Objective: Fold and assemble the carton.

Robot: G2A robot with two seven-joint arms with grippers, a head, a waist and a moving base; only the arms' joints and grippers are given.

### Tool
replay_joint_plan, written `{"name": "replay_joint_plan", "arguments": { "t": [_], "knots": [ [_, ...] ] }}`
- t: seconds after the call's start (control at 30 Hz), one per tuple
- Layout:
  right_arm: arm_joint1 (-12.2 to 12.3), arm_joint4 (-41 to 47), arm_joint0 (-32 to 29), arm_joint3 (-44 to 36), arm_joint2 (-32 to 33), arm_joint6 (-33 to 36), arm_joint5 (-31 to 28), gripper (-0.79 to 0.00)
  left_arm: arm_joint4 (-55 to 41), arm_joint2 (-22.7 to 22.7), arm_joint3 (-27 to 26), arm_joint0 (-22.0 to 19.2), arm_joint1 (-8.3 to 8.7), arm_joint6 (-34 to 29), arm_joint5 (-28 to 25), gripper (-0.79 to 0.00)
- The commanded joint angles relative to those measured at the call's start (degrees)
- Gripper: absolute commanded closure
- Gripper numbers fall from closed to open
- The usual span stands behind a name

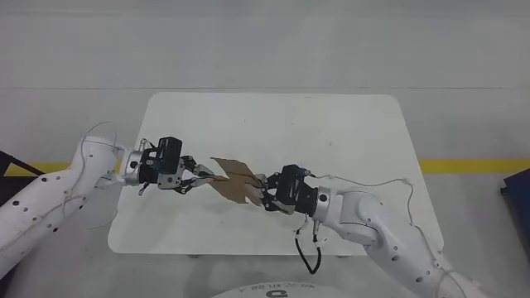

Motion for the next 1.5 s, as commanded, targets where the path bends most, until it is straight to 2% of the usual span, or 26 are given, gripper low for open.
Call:
{"name": "replay_joint_plan", "arguments": {
  "t": [0.0,0.07,0.13,0.2,0.23,0.27,0.33,0.4,0.47,0.5,0.7,0.77,1.07,1.17,1.27,1.4,1.43,1.47],
  "knots": [
    [-0.1,-0.1,-0.2,0.0,0.1,-0.2,0.1,0.0,-0.5,0.1,0.1,-0.3,-0.05,-1.3,0.0,0.0],
    [-0.1,-0.3,-0.4,-0.1,0.2,-0.3,0.3,-0.089,-1.0,0.2,0.2,-0.4,-0.11,-1.9,0.0,0.0],
    [-0.1,-0.3,-0.6,-0.2,0.3,-0.3,0.3,-0.083,-1.8,0.1,0.2,-0.5,-0.17,-2.0,0.0,0.0],
    [-0.2,-0.4,-0.7,-0.3,0.5,-0.5,0.2,-0.135,-2.5,0.0,0.4,-0.5,-0.22,-2.0,0.0,0.0],
    [-0.2,-0.3,-0.8,-0.3,0.6,-0.5,0.3,-0.262,-2.8,0.0,0.4,-0.5,-0.24,-1.9,0.0,0.0],
    [-0.2,-0.3,-1.0,-0.3,0.7,-0.6,0.4,-0.342,-3.2,0.0,0.6,-0.5,-0.26,-1.9,0.0,0.0],
    [-0.2,-0.2,-1.1,-0.4,1.0,-0.6,0.4,-0.385,-3.9,-0.1,0.9,-0.5,-0.31,-2.0,0.0,0.0],
    [-0.2,-0.1,-1.4,-0.5,1.3,-0.8,0.5,-0.536,-4.6,-0.2,1.1,-0.4,-0.35,-1.9,0.0,0.0],
    [-0.2,-0.3,-1.9,-0.8,2.0,-1.5,1.6,-0.736,-5.5,-0.3,1.5,-0.3,-0.42,-1.6,0.0,0.0],
    [-0.2,-0.5,-2.5,-1.0,2.5,-2.3,2.5,-0.785,-6.2,-0.4,1.9,-0.3,-0.46,-1.3,0.0,0.0],
    [0.5,-3.1,-9.6,-3.7,7.9,-10.8,7.4,-0.785,-10.5,-1.4,5.9,0.3,-1.12,0.5,0.3,0.0],
    [0.6,-2.8,-13.1,-4.8,10.0,-14.9,11.8,-0.785,-10.0,-1.6,6.1,0.2,-1.2,-0.2,0.9,0.0],
    [0.6,-2.8,-13.1,-4.8,10.0,-14.9,11.8,-0.785,-10.3,-1.7,6.4,0.5,-1.25,-0.6,1.6,0.0],
    [0.6,-2.8,-13.1,-4.8,10.0,-14.9,11.8,-0.785,-20.3,0.2,8.7,2.0,-1.78,-2.2,0.0,0.0],
    [0.6,-2.8,-13.1,-4.8,10.0,-14.9,11.8,-0.785,-34.6,4.3,10.7,0.9,-2.32,-9.4,0.0,0.0],
    [0.6,-2.8,-13.1,-4.8,10.0,-14.9,11.8,-0.785,-64.4,11.3,9.2,-0.7,-3.23,-21.5,0.0,0.0],
    [0.6,-2.8,-13.1,-4.8,10.0,-14.9,11.8,-0.785,-71.7,12.6,8.8,-1.8,-3.42,-26.1,0.0,0.0],
    [0.6,-2.8,-13.1,-4.8,10.0,-14.9,11.8,-0.785,-80.9,12.7,7.9,-2.5,-3.72,-27.5,0.0,0.0]
  ]
}}
